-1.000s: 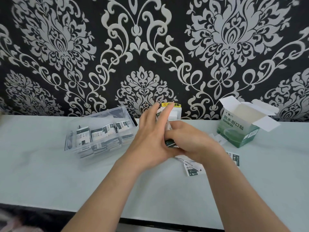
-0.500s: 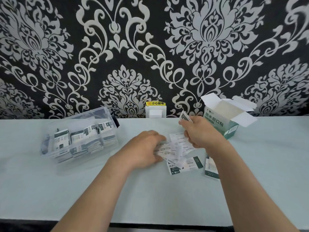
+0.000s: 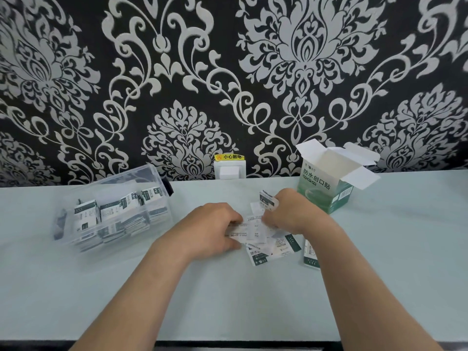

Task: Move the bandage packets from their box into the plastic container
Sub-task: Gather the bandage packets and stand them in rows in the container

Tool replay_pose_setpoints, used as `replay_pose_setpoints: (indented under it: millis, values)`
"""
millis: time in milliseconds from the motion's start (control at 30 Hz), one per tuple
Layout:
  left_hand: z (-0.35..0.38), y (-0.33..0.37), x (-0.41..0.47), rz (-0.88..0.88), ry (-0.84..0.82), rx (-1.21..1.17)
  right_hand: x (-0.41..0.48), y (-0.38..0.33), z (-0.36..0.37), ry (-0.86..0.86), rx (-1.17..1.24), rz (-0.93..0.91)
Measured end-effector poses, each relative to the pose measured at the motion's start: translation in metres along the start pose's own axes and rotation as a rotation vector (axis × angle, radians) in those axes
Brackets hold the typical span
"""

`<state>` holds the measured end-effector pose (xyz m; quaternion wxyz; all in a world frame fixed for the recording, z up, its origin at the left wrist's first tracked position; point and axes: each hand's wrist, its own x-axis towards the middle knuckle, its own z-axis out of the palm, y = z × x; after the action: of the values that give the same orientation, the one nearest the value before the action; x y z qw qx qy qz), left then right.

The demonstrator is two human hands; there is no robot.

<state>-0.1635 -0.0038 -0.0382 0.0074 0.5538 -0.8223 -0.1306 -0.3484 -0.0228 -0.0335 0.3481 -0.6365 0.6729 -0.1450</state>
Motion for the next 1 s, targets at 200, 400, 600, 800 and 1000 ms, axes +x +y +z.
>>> replay_pose_setpoints:
  millis: [200, 400, 600, 800, 1000]
  values:
    - [0.007, 0.018, -0.002, 0.023, 0.068, 0.145, -0.009, -0.011, 0.002, -0.041, -0.1, 0.006]
    - [0.004, 0.011, -0.004, -0.057, 0.052, -0.096, -0.008, -0.01, 0.0, -0.031, -0.04, 0.019]
    - [-0.013, 0.0, -0.01, -0.161, 0.284, -0.577, -0.006, -0.009, -0.004, -0.108, 0.502, -0.119]
    - [-0.014, 0.019, -0.009, -0.183, 0.605, -0.886, -0.008, -0.027, -0.001, -0.124, 1.089, -0.168]
    - [-0.028, 0.011, -0.013, -0.215, 0.818, -1.029, -0.01, -0.049, 0.012, -0.106, 1.322, -0.079]
